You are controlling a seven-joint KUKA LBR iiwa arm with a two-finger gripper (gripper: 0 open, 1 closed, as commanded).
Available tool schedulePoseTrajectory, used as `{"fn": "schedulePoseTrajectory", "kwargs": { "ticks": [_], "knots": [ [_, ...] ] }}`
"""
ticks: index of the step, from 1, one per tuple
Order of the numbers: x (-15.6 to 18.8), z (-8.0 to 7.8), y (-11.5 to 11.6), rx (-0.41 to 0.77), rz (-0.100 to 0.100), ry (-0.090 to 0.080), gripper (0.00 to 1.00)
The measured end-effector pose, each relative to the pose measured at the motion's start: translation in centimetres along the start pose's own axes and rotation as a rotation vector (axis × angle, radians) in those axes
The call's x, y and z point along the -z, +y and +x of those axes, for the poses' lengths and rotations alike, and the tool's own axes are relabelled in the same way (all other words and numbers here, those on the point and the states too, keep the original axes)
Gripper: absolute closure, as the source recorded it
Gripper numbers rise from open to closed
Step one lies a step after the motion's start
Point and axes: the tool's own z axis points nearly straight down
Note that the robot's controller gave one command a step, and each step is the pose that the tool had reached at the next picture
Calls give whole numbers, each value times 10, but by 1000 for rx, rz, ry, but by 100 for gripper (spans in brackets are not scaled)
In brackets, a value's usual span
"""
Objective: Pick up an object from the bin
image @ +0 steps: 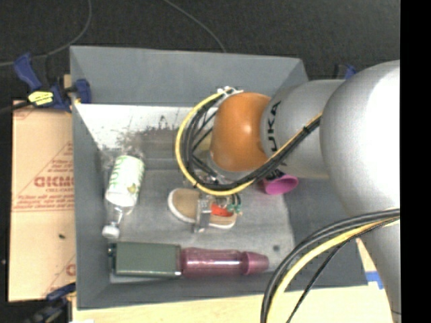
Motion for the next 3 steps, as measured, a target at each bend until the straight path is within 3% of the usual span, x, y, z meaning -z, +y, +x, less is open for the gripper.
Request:
{"fn": "schedulePoseTrajectory", "kwargs": {
  "ticks": [3],
  "knots": [
    [0,0,0,-3,0,0,100]
  ]
}}
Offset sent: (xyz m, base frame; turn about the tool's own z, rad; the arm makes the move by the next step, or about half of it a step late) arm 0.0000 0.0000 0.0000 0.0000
